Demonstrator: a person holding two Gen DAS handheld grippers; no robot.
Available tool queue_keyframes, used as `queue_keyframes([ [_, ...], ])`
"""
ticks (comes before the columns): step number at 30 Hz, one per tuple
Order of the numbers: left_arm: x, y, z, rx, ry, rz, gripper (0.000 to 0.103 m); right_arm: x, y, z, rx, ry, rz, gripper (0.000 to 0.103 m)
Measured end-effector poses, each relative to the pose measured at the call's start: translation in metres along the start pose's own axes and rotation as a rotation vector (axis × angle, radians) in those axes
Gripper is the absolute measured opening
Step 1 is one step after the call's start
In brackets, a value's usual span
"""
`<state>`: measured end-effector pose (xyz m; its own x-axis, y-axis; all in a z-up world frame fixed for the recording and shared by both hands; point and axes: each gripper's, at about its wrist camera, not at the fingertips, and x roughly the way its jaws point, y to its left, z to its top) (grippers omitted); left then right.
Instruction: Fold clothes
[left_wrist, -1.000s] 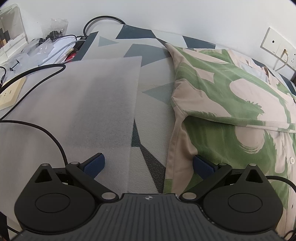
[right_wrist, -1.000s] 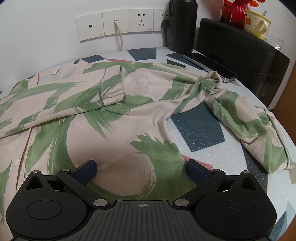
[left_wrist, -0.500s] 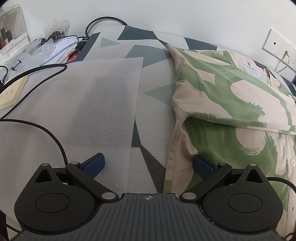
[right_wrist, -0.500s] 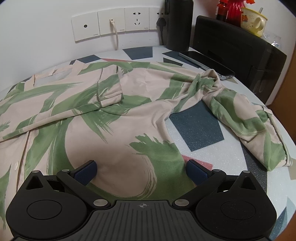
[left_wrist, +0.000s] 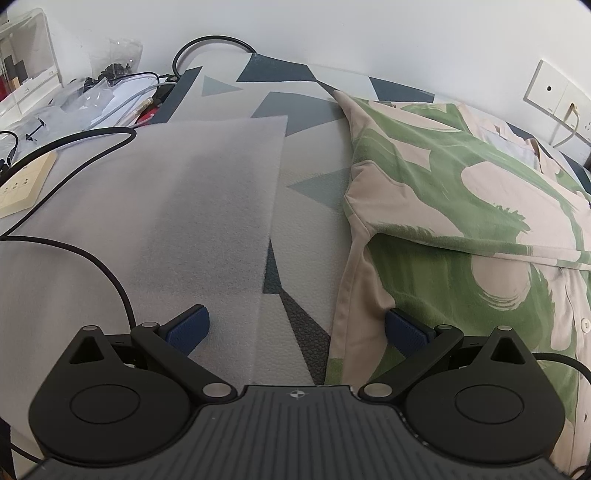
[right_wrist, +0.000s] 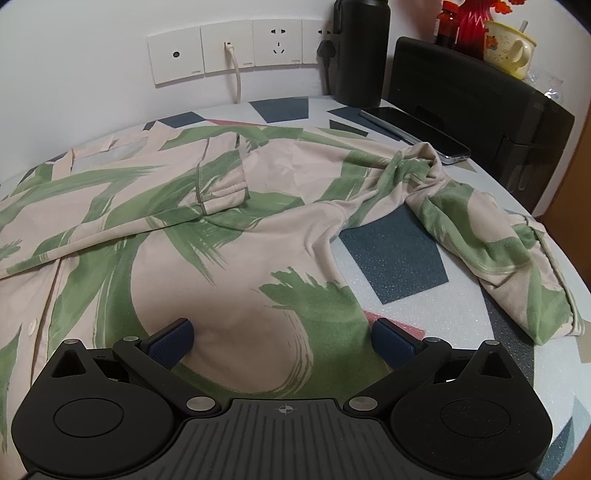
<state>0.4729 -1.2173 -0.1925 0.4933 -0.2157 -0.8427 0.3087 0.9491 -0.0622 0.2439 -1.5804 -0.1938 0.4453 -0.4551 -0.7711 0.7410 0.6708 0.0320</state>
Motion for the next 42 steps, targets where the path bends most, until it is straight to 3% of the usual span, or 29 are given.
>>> queue_keyframes([
  [42,0.0024,-0.0007,0.004,-0.016,0.027,0.005,0.103,0.0021,-0.0008,-0.0018,-0.019,-0.014,0.015,0.102],
])
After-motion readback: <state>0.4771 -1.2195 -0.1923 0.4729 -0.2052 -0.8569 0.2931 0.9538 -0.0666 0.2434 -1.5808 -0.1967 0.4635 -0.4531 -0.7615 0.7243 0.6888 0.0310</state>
